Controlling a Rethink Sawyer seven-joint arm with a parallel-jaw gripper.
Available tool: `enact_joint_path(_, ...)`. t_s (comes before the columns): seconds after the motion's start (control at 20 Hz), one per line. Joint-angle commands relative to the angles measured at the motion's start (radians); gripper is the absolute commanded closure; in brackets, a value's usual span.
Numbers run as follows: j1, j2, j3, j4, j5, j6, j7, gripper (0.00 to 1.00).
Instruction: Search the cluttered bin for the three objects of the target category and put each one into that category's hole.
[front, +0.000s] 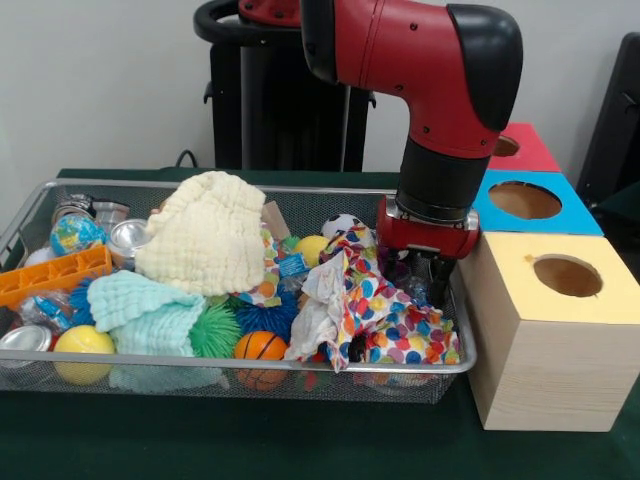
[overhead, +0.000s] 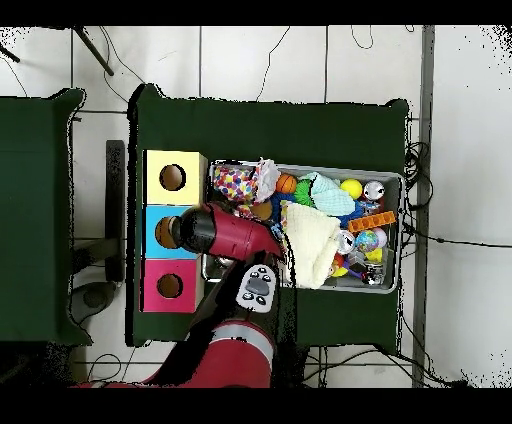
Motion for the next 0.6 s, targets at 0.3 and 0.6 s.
enact_joint_path(0.3,-0.014,0.095,0.196,-0.077,0.068,-0.118,0.231,0.00)
enact_joint_path(0.6,-0.037,0.102,0.217,-0.059,0.044,-0.144,0.213,0.00)
